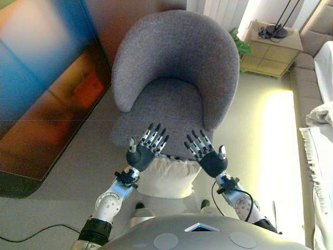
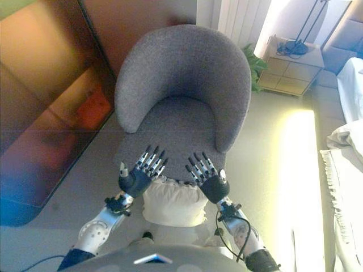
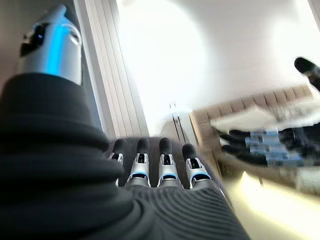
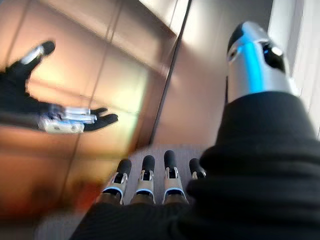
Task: Pick up the cushion and take it to the sofa
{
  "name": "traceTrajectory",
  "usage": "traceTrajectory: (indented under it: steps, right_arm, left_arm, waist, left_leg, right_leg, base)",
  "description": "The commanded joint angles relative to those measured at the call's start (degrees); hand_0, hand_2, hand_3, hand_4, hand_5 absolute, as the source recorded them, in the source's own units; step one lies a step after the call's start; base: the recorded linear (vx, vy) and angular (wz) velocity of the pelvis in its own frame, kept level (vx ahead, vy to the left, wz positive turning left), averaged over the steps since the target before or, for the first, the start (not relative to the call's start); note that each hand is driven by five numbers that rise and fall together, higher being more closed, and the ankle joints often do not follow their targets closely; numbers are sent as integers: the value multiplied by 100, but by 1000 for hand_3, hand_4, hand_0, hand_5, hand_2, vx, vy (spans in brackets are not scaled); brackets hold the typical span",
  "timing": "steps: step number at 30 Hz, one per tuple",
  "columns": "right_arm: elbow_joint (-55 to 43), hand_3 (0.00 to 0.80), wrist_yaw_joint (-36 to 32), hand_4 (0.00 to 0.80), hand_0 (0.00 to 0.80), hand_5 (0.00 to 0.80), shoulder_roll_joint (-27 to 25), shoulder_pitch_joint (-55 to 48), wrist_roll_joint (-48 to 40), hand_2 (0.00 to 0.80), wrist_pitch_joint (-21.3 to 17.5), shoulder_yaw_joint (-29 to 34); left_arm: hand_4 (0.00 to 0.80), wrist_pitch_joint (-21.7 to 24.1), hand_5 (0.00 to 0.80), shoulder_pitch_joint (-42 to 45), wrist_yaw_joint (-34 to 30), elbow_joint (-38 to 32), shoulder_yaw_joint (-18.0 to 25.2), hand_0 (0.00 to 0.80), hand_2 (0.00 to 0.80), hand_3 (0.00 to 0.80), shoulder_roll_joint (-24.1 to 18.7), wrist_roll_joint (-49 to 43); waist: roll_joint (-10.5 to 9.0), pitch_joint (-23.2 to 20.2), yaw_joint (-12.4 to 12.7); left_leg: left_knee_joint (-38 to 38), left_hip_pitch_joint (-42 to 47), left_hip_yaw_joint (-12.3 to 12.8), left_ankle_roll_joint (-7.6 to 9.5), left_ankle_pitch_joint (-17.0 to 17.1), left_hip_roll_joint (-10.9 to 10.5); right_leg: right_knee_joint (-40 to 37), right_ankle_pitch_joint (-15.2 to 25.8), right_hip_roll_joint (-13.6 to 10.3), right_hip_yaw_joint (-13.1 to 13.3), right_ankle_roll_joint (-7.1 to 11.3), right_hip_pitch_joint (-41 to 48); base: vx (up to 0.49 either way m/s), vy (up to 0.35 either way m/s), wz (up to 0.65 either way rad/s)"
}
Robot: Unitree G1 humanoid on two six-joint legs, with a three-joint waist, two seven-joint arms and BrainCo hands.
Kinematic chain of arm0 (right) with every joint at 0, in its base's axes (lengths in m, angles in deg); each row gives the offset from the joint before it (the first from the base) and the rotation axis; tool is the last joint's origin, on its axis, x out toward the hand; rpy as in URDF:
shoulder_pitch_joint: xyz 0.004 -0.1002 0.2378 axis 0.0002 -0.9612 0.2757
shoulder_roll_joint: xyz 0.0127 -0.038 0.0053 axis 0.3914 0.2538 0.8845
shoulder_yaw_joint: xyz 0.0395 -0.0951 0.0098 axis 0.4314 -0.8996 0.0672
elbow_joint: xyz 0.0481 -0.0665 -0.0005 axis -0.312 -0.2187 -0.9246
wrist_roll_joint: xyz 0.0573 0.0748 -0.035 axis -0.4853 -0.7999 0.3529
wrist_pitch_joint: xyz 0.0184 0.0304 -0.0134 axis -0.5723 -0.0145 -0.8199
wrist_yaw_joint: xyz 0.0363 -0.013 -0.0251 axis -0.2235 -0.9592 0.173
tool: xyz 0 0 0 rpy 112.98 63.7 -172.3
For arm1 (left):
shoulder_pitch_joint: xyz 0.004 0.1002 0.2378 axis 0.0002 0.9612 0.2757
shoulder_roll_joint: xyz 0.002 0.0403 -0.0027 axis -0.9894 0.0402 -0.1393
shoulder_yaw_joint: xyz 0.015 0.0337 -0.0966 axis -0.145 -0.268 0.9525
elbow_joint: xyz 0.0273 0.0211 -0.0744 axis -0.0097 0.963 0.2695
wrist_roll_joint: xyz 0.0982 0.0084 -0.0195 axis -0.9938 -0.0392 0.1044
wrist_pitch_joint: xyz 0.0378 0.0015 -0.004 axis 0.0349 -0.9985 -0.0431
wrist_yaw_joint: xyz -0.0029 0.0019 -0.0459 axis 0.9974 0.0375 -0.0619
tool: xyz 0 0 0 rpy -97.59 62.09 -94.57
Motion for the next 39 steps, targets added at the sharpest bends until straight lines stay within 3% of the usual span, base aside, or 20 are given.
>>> traceTrajectory:
  steps: [1, 2, 4, 9, 15, 20, 24, 32, 34, 35, 39]
  right_arm:
    - [-30, 0, 1760, 0, 0, 0, -287, 300, 1898, 0, -831, 117]
    - [-61, 0, 1965, 0, 0, 0, -367, 306, 2034, 0, -807, 145]
    - [-86, 0, 2144, 0, 0, 0, -424, 304, 2195, 0, -789, 223]
    - [275, 0, 2562, 0, 0, 0, -605, 644, 3380, 0, -931, 117]
    - [670, 0, 3073, 0, 0, 0, -742, 1491, 3684, 0, -1177, -90]
    - [768, 0, 3561, 0, 0, 0, -900, 1898, 4529, 0, -1235, -230]
    - [598, 0, 3636, 0, 0, 0, -1087, 2241, 4432, 0, -1158, -253]
    - [951, 0, 3845, 0, 0, 0, -1137, 3081, 3888, 0, -976, -173]
    - [1160, 0, 3836, 0, 0, 0, -1112, 3351, 3759, 0, -1015, -158]
    - [1242, 0, 3847, 0, 0, 0, -1122, 3469, 3750, 0, -987, -171]
    - [1471, 0, 3802, 0, 0, 0, -1135, 3927, 3641, 0, -898, -240]
  left_arm:
    - [0, 1362, 0, -362, 1298, 174, -32, 0, 0, 0, -584, -2628]
    - [0, 1586, 0, -395, 1644, 192, -34, 0, 0, 0, -756, -3447]
    - [0, 1644, 0, -494, 1869, 323, 26, 0, 0, 0, -1020, -4197]
    - [0, 1489, 0, -809, 2135, 796, -68, 0, 0, 0, -1081, -4189]
    - [0, 1890, 0, -1639, 2404, 1197, -310, 0, 0, 0, -1062, -3805]
    - [0, 2103, 0, -2047, 2750, 1219, -485, 0, 0, 0, -1022, -3818]
    - [0, 2249, 0, -2463, 2960, 1277, -609, 0, 0, 0, -1077, -3824]
    - [0, 2429, 0, -3241, 3513, 1479, -704, 0, 0, 0, -972, -3884]
    - [0, 2487, 0, -3446, 3658, 1598, -684, 0, 0, 0, -883, -3880]
    - [0, 2527, 0, -3509, 3752, 1689, -659, 0, 0, 0, -836, -3890]
    - [0, 2667, 0, -3808, 4121, 1975, -601, 0, 0, 0, -705, -3865]
  waist:
    - [-183, 63, 64]
    - [-183, 76, 58]
    - [-183, 132, 46]
    - [-170, 414, 62]
    - [-92, 1236, 107]
    - [-70, 1782, 87]
    - [-78, 2162, 53]
    - [122, 2633, -35]
    - [225, 2710, -46]
    - [263, 2739, -48]
    - [344, 2824, -95]
  left_leg:
    - [134, -302, -152, 290, -6, -131]
    - [142, -323, -155, 299, -1, -131]
    - [205, -397, -156, 303, 8, -115]
    - [724, -844, -196, 299, -69, -89]
    - [1509, -2016, -408, 232, -120, -100]
    - [2130, -2875, -535, 272, -222, -142]
    - [2666, -3659, -650, 302, -321, -237]
    - [3537, -4930, -750, 352, -501, -217]
    - [3941, -5364, -764, 393, -609, -172]
    - [4187, -5463, -784, 365, -839, -121]
    - [4921, -6104, -772, 426, -1044, -62]
  right_leg:
    - [165, -137, -179, -107, 131, 14]
    - [164, -126, -174, -95, 127, -12]
    - [177, -113, -175, -64, 111, -60]
    - [498, -181, -276, 53, 95, -355]
    - [1097, -128, -528, 217, 120, -1420]
    - [1757, -73, -760, 344, 104, -2353]
    - [2319, -113, -793, 503, 93, -3169]
    - [3429, -392, -643, 746, -44, -4559]
    - [3977, -566, -592, 859, -123, -5040]
    - [4293, -809, -562, 918, -120, -5157]
    - [5131, -1028, -521, 1050, -179, -5815]
  base:
    - [0, 0, 0]
    - [0, 0, 0]
    - [0, 0, 0]
    - [-7, 0, -2]
    - [-268, -3, 1]
    - [-190, 35, -3]
    - [-185, 39, 6]
    - [-145, 77, -2]
    - [-46, 66, 0]
    - [16, 66, 0]
    - [-9, 52, -3]
